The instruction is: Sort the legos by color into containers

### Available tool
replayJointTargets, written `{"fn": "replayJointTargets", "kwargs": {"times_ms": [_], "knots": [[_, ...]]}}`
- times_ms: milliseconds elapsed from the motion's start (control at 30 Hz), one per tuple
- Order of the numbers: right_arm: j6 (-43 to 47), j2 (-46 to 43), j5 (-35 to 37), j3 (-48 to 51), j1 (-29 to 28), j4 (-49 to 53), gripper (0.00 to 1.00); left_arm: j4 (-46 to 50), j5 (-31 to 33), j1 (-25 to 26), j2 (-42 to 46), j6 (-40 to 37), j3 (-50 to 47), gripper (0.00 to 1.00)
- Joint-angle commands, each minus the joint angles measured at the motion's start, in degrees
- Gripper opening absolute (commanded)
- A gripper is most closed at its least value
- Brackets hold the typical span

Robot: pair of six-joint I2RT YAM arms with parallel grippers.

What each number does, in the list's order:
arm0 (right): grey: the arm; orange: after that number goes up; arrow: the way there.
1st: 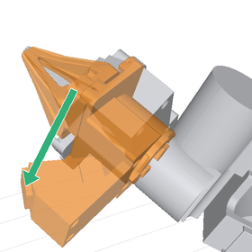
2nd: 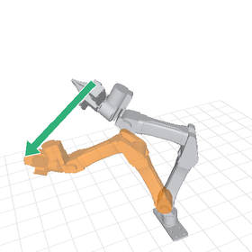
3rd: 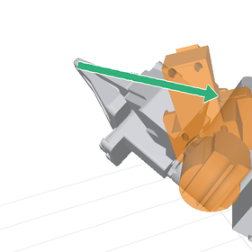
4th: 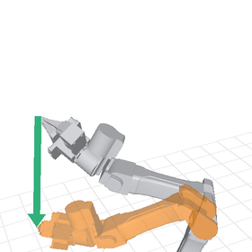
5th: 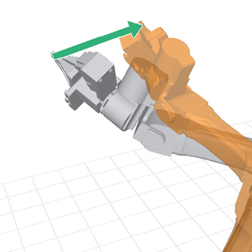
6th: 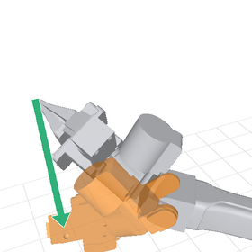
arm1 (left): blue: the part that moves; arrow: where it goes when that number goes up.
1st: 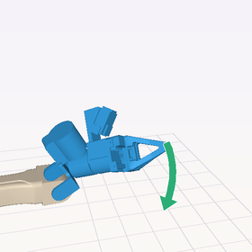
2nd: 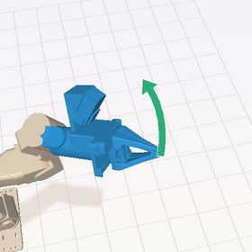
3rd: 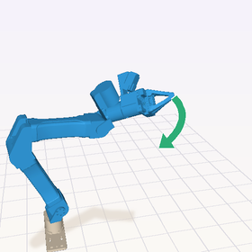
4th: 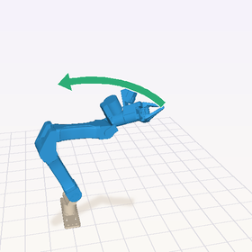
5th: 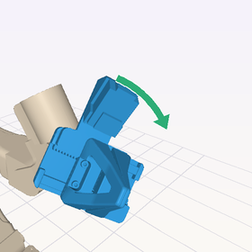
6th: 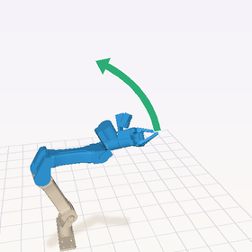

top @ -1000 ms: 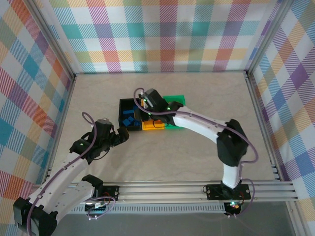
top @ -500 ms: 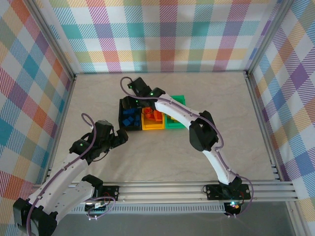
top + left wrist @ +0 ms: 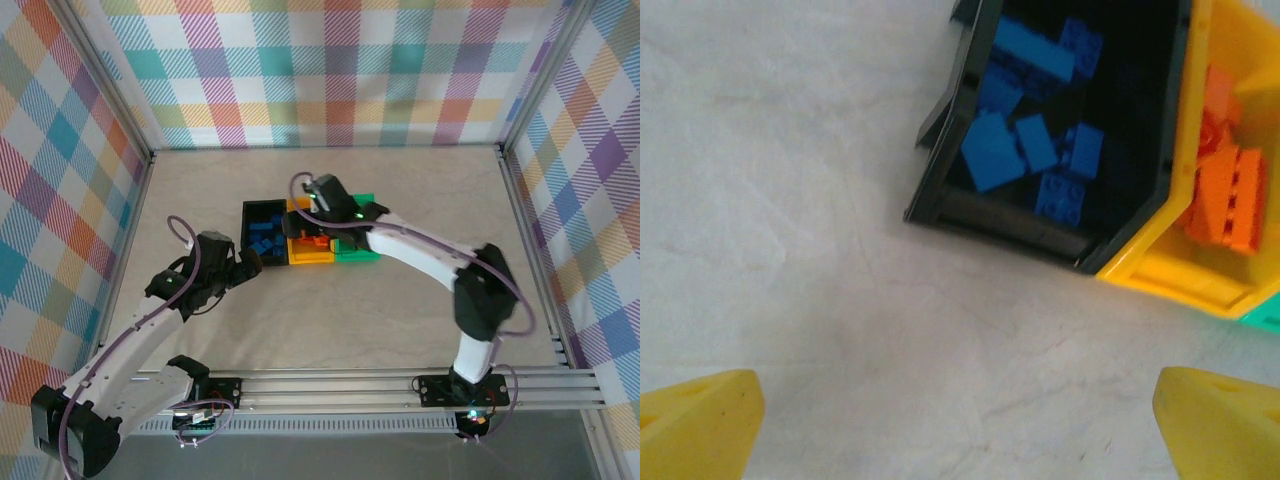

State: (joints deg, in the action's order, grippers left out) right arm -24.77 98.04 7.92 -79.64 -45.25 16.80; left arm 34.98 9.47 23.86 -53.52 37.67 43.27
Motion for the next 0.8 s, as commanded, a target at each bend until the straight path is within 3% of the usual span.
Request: {"fn": "replayJointTargets", "kwargs": {"times_ms": [0, 133, 233, 433, 667, 767], "knots": [[-3.3, -8.6, 2.5, 9.7, 3.0, -7.0, 1.00, -9.1, 2.7, -0.7, 0.0, -2.9, -0.3, 1.00], [-4.9, -18.1, 7.0, 20.9, 4.9, -8.8, 1.00, -20.2, 10.5, -1.8, -0.4, -6.2, -4.2, 1.00], [-6.2, -23.8, 10.5, 26.9, 5.9, -10.0, 1.00, -26.5, 16.2, -4.3, -3.9, -13.3, -5.3, 1.00], [-5.4, -30.6, 13.4, 33.0, 7.6, -11.8, 1.00, -38.3, 18.3, -10.3, -12.7, -29.1, -8.9, 1.00], [-5.6, -33.9, 15.6, 34.8, 10.8, -9.0, 1.00, -64.0, 16.8, -13.3, -23.6, -37.6, -16.7, 1.00], [-5.3, -35.7, 17.4, 36.1, 12.2, -8.0, 1.00, -70.2, 14.7, -14.3, -28.5, -39.7, -17.0, 1.00]]}}
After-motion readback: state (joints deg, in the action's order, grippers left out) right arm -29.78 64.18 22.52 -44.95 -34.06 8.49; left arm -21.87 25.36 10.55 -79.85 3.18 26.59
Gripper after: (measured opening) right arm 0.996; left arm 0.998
